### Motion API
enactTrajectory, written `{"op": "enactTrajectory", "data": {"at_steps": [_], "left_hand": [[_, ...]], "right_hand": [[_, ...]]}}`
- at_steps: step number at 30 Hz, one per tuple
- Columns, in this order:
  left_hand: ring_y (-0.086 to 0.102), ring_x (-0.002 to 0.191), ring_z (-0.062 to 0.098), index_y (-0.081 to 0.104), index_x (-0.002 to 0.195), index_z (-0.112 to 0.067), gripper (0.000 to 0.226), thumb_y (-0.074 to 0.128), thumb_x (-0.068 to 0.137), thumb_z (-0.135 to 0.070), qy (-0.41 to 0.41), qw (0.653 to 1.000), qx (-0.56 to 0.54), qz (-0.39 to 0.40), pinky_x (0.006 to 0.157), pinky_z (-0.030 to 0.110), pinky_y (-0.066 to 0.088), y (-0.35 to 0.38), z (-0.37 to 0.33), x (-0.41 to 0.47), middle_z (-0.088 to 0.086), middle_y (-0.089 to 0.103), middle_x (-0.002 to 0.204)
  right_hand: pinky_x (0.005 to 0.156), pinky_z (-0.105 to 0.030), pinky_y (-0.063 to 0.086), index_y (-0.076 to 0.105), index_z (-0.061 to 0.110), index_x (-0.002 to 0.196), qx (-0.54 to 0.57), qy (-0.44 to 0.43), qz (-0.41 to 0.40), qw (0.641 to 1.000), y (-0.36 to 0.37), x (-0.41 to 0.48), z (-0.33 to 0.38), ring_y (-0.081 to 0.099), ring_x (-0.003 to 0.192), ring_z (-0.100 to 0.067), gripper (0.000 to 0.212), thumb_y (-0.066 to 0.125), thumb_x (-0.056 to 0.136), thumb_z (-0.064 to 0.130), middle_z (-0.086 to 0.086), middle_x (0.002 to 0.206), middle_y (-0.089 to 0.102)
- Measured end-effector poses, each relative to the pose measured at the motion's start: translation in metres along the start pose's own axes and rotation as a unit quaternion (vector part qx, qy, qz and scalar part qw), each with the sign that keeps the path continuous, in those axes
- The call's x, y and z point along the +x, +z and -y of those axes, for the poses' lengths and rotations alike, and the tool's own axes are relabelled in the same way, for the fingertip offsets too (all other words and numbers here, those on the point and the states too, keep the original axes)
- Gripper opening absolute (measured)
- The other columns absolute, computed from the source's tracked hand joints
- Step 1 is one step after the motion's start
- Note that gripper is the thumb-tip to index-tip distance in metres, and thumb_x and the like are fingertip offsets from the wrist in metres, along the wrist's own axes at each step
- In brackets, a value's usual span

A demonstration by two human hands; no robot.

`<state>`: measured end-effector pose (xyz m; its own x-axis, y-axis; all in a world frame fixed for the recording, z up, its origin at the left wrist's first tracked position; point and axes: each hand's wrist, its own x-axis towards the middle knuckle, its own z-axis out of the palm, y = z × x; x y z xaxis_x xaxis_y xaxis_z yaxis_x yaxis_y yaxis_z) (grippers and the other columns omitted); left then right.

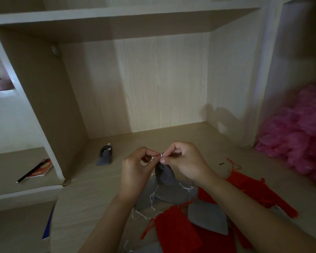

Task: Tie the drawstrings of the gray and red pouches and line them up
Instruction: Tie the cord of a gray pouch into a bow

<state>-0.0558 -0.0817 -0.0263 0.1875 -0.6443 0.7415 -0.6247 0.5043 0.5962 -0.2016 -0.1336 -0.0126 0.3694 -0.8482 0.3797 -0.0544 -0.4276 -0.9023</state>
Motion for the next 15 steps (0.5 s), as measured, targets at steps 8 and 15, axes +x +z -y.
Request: {"op": "enactTrajectory", "data": {"at_steps": [8, 15], "left_hand": [[0.068, 0.075, 0.004, 0.074, 0.072, -0.021, 0.023, 0.070, 0.073, 0.002, -0.130, 0.970, -0.203, 0.012, 0.071, 0.015, 0.052, -0.001, -0.008, 0.004, -0.008, 0.074, 0.076], [0.068, 0.077, 0.012, 0.065, 0.071, 0.002, 0.005, 0.068, 0.069, -0.002, -0.152, 0.943, -0.293, 0.045, 0.069, 0.019, 0.053, -0.002, -0.015, 0.006, 0.006, 0.071, 0.083]], "right_hand": [[0.061, -0.015, 0.047, 0.062, 0.015, 0.072, 0.007, -0.002, -0.013, 1.000, -0.004, 0.000, 0.005, 0.059, 0.059, -0.001, 0.024, 0.081, 0.068, 0.001, 0.006, 0.066, 0.067], [0.070, -0.022, 0.053, 0.071, 0.030, 0.076, 0.008, -0.032, -0.020, 0.999, -0.004, -0.002, 0.009, 0.067, 0.072, -0.007, 0.026, 0.080, 0.070, 0.006, 0.004, 0.074, 0.072]]}}
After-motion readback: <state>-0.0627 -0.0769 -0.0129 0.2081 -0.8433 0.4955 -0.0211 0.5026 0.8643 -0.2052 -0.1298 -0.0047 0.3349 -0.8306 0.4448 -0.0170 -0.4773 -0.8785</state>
